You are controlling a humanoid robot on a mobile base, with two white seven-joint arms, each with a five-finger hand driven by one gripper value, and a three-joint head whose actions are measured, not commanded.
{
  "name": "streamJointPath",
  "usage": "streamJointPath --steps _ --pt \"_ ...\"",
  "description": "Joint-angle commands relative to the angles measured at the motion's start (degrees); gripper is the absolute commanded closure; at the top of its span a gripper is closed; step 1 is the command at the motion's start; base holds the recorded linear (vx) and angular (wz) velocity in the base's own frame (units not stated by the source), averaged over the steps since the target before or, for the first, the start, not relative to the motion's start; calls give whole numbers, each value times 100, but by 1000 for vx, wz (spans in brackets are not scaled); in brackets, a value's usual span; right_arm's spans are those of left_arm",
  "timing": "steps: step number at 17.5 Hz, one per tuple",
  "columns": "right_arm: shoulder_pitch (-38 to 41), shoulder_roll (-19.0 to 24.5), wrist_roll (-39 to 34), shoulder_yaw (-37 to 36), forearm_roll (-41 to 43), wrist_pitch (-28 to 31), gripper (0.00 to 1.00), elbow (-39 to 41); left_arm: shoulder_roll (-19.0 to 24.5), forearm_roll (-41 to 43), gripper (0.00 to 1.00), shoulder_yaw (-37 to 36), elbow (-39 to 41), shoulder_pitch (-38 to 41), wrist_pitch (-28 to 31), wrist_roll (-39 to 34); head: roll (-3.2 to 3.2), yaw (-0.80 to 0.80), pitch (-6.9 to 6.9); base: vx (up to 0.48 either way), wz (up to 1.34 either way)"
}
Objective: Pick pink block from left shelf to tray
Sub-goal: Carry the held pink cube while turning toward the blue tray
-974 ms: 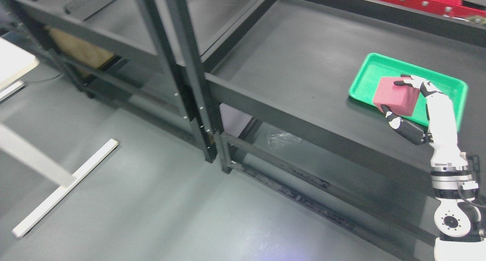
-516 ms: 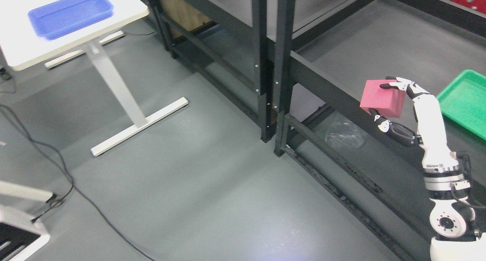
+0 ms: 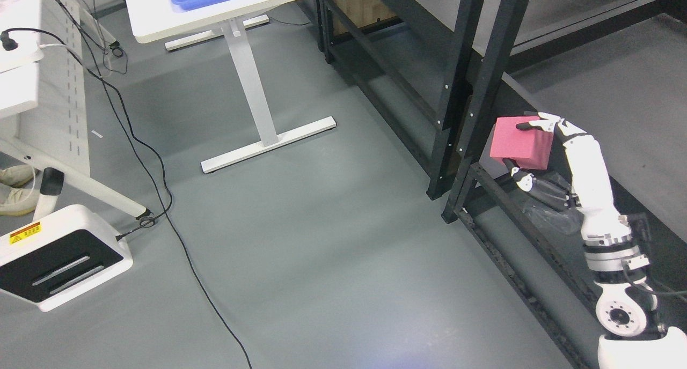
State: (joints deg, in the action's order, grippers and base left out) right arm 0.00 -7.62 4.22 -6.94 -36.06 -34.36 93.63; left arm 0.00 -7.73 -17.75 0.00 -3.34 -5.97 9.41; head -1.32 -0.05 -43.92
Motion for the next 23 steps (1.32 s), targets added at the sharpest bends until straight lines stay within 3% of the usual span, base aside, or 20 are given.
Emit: streamJointPath --steps 1,11,23 --pt "-62 191 -61 368 2 -96 95 7 100 0 0 0 100 0 -27 -1 0 0 0 -18 251" --pt "-53 217 -61 439 2 -176 95 15 100 0 0 0 100 0 -19 -1 0 0 0 60 305" --pt "-106 270 -70 456 2 -202 95 7 100 0 0 0 100 0 -19 -1 0 0 -1 271 137"
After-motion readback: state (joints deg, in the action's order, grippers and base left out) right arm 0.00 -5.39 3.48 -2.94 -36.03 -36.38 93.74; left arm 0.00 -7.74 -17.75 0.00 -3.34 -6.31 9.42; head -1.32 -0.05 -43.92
